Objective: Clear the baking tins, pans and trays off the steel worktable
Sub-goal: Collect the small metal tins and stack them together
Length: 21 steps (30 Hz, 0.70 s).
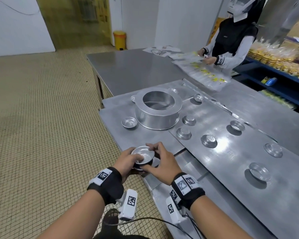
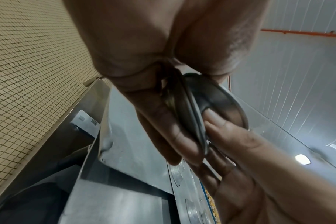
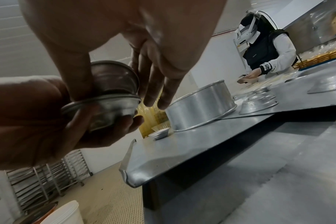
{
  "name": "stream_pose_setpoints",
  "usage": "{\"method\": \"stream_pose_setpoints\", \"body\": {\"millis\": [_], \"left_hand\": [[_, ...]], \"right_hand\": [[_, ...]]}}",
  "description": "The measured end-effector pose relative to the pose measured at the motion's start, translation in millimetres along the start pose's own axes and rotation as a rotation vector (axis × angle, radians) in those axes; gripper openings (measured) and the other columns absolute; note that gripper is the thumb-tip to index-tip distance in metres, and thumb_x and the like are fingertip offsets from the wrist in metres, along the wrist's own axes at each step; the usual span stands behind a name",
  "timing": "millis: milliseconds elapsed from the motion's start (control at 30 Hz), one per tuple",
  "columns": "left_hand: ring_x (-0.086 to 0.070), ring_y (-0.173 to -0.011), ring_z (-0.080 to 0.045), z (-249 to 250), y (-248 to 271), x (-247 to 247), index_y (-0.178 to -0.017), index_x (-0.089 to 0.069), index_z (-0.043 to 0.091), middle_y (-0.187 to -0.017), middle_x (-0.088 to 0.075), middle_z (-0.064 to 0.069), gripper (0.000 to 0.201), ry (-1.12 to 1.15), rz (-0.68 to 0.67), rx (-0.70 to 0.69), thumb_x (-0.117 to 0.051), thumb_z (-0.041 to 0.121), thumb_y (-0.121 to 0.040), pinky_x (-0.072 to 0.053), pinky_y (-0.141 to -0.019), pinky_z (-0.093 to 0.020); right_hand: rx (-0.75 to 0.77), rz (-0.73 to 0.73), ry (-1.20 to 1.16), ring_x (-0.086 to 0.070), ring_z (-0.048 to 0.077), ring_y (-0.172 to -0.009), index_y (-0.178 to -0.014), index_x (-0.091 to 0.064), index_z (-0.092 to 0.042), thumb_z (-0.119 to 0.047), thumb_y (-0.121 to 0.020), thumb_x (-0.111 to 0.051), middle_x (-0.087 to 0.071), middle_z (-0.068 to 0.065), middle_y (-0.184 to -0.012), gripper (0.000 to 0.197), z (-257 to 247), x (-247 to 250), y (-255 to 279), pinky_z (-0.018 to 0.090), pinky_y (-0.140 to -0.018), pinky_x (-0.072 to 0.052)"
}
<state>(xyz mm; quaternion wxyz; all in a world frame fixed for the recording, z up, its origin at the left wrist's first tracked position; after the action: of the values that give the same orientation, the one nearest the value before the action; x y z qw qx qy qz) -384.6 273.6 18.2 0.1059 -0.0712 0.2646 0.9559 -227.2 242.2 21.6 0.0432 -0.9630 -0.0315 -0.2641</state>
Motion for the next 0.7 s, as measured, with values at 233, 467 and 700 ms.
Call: {"method": "stream_pose_setpoints", "body": {"millis": [233, 467, 700], "left_hand": [[-0.062, -0.08, -0.034, 21.6, -29.4, 38.7, -0.112, -0.061, 0.001, -0.097, -0.062, -0.024, 0.034, 0.004, 0.01, -0.011, -0.046, -0.013, -0.085, -0.057, -0.059, -0.039], [-0.064, -0.08, -0.045, 42.9, -56.9, 86.2, -0.113, -0.058, -0.004, -0.105, -0.059, -0.028, 0.034, 0.043, 0.007, 0.025, -0.043, -0.017, -0.085, -0.058, -0.053, -0.041], [-0.067, -0.079, -0.046, 60.3, -83.9, 132.1, -0.121, -0.055, 0.0, -0.117, -0.057, -0.029, 0.04, 0.087, 0.02, 0.058, -0.041, -0.016, -0.088, -0.059, -0.052, -0.042]], "right_hand": [[-0.043, -0.199, -0.059, -0.056, 0.001, -0.123, -0.132, -0.042, -0.041, -0.037, -0.072, -0.08, -0.059, -0.014, -0.135, 0.071, -0.9, -20.3, -41.4, 0.033, -0.109, -0.045], [-0.076, -0.272, 0.042, -0.06, 0.002, -0.116, -0.137, -0.052, -0.026, -0.035, -0.069, -0.072, -0.062, -0.011, -0.131, 0.072, -10.3, -44.0, -109.3, 0.028, -0.101, -0.05], [-0.088, -0.123, 0.454, -0.055, 0.019, -0.122, -0.136, -0.054, -0.015, -0.034, -0.082, -0.074, -0.056, 0.004, -0.136, 0.062, -2.1, -68.4, -191.6, 0.025, -0.102, -0.04]]}}
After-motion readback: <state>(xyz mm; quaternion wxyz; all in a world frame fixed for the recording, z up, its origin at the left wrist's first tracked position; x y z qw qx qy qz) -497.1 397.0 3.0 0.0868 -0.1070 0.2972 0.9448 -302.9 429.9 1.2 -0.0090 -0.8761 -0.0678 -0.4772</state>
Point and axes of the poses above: each hand's wrist, its own y-axis away from the middle knuckle, its own x-axis out of the back of the hand, z = x × y, the point moved 2 cm from there along -y, towards the middle knuckle
